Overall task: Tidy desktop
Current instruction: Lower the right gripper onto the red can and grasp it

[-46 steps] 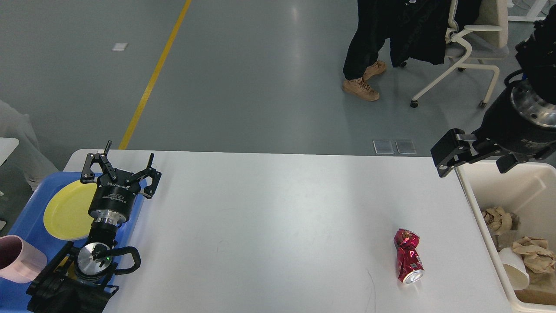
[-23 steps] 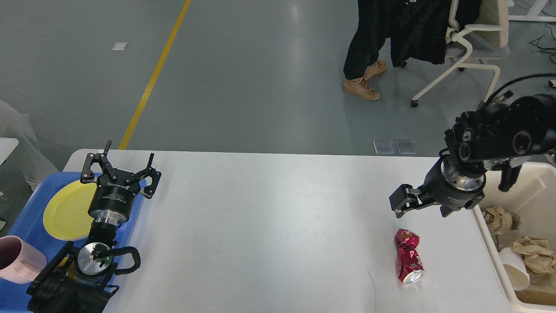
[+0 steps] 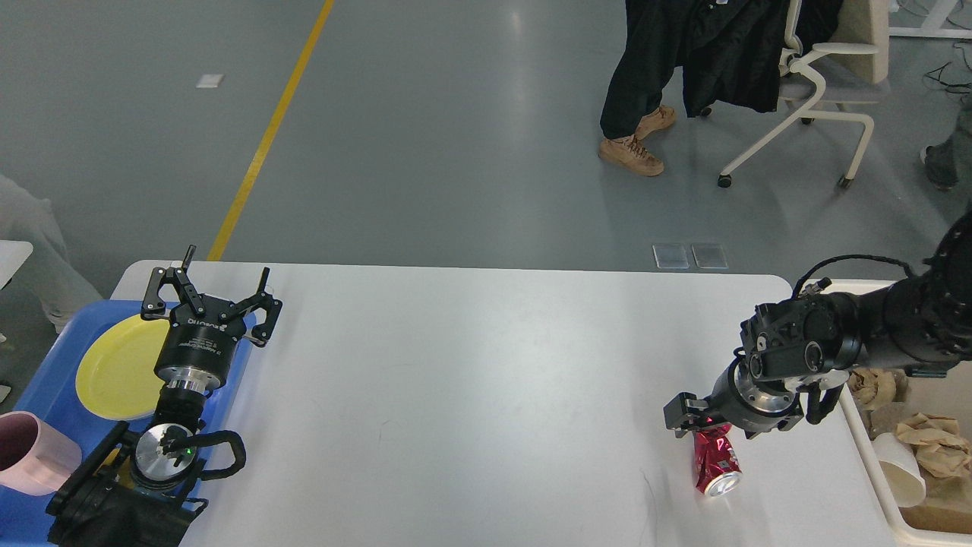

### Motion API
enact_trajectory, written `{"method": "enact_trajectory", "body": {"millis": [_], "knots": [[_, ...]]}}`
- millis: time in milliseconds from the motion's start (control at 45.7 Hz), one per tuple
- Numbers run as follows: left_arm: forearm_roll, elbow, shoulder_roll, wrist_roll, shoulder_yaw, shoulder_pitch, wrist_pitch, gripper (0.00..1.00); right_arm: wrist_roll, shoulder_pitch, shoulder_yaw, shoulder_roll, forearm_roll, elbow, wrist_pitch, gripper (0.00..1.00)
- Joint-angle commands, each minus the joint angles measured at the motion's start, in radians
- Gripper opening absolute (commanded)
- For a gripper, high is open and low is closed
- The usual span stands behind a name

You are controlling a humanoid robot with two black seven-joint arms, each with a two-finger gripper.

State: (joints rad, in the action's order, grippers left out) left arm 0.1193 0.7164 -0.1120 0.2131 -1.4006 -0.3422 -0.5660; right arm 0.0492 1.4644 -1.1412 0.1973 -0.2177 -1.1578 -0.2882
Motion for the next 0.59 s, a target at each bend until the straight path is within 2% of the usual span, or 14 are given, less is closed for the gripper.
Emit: {"method": "enact_trajectory", "body": {"millis": [0,569], "knots": [[0.0,0.0,0.0,0.0,0.0,0.0,0.0,0.96,0.0,-0.032,0.0,-0.006,0.0,0.02,0.026,1.0],[0.0,0.0,0.0,0.0,0.0,0.0,0.0,0.96,0.0,-0.136,0.011,-0.038,0.011,0.104,0.116,1.0]]}}
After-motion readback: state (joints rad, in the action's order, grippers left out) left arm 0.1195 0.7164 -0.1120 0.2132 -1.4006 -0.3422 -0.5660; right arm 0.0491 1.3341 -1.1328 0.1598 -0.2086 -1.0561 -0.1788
